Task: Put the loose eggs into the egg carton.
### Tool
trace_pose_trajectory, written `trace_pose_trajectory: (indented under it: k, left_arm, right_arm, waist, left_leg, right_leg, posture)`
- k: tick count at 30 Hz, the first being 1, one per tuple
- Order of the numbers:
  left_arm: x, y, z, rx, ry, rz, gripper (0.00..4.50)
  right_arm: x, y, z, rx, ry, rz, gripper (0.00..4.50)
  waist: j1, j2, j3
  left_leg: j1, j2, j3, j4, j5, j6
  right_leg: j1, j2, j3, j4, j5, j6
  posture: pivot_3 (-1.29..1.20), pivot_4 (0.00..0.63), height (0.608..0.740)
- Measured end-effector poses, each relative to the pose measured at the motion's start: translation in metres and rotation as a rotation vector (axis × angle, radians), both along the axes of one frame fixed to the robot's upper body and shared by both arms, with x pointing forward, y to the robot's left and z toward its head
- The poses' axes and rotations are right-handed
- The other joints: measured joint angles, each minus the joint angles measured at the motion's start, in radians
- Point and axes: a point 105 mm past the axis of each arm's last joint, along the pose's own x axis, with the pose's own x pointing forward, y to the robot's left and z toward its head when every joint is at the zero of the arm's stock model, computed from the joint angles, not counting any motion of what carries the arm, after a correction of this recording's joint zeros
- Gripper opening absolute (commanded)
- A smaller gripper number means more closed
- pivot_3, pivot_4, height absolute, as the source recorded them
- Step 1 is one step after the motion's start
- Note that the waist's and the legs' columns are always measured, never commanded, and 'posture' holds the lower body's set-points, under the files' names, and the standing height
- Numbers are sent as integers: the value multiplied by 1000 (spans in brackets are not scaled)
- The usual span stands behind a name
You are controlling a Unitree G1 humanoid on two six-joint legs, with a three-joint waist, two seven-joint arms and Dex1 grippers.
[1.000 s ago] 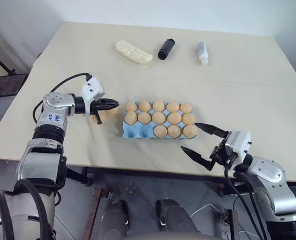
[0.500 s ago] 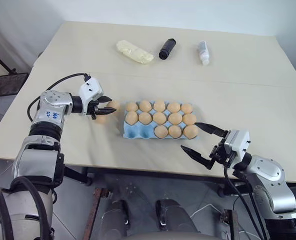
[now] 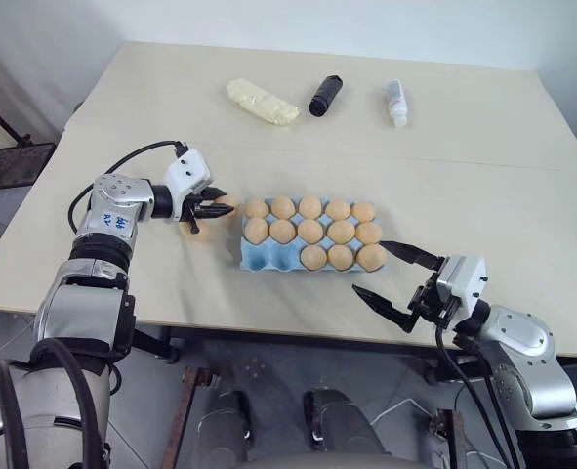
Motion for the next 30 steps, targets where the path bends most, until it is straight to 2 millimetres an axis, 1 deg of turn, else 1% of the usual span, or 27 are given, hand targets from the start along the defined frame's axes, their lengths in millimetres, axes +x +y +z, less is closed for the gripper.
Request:
trace_pose_trajectory:
  k: [4, 7, 11, 14, 16, 20, 24, 26, 30]
  left_arm:
    - [-3, -1, 4, -23, -6, -28, 1093]
    - [-6, 1, 11, -61, -15, -58, 1093]
    - [-13, -6, 31, -111, -45, -161, 1093]
    - [-23, -17, 48, -123, -78, -278, 1093]
    - [-30, -24, 54, -124, -96, -346, 1093]
    - [-41, -40, 49, -158, -73, -434, 1093]
    - [-59, -57, 39, -152, -34, -551, 1093]
    - [-66, -64, 30, -136, -9, -594, 1093]
    - [-76, -71, 9, -124, 44, -636, 1093]
  right_arm:
    - [0, 0, 0, 2, 1, -2, 4500]
    - [0, 0, 0, 2, 0, -2, 4500]
    - [0, 0, 0, 2, -3, -2, 4500]
    - [0, 0, 1, 2, -7, -2, 4500]
    - [-1, -2, 0, 2, -4, -11, 4500]
    - [-4, -13, -4, -10, 14, -49, 4500]
    - [-9, -21, -6, -20, 20, -77, 4500]
    - [-10, -23, -4, -21, 13, -86, 4500]
    - [-13, -23, -4, -21, 13, -93, 4500]
  waist:
    - [0, 0, 0]
    - [-1, 0, 0]
    - [0, 0, 0]
    - [0, 0, 0]
    - [0, 0, 0]
    - [0, 0, 0]
    - [-2, 0, 0]
    - [-3, 0, 0]
    - [-3, 0, 0]
  left_leg:
    - [0, 0, 0, 0, 0, 0]
    - [-1, 0, 0, -1, 0, 0]
    - [-1, 0, 0, -1, 0, -1]
    - [-1, 0, 0, -1, 0, -1]
    - [-1, 0, 0, -1, 0, -1]
    - [-1, 0, 0, 0, 0, 0]
    - [-1, 0, 0, 1, 1, -1]
    - [0, 0, 0, 1, 1, -1]
    - [0, 0, -2, 1, 2, -1]
  right_leg:
    - [0, 0, 0, 0, 0, 0]
    - [0, 0, 0, -1, 0, 0]
    - [0, 1, -1, -1, 0, 0]
    - [0, 0, -1, -1, 0, 0]
    - [0, 0, -1, -1, 0, 0]
    - [0, 0, -1, -1, 0, 0]
    - [0, 1, 0, 1, 0, 0]
    - [0, 1, 0, 1, 0, 0]
    - [1, 1, 3, 1, 0, 0]
  posture:
    - [0, 150, 740]
    - [0, 150, 740]
    - [0, 150, 740]
    - [0, 150, 740]
    - [0, 150, 740]
    - [0, 150, 740]
    - [0, 150, 740]
    - [0, 150, 740]
    - [0, 150, 740]
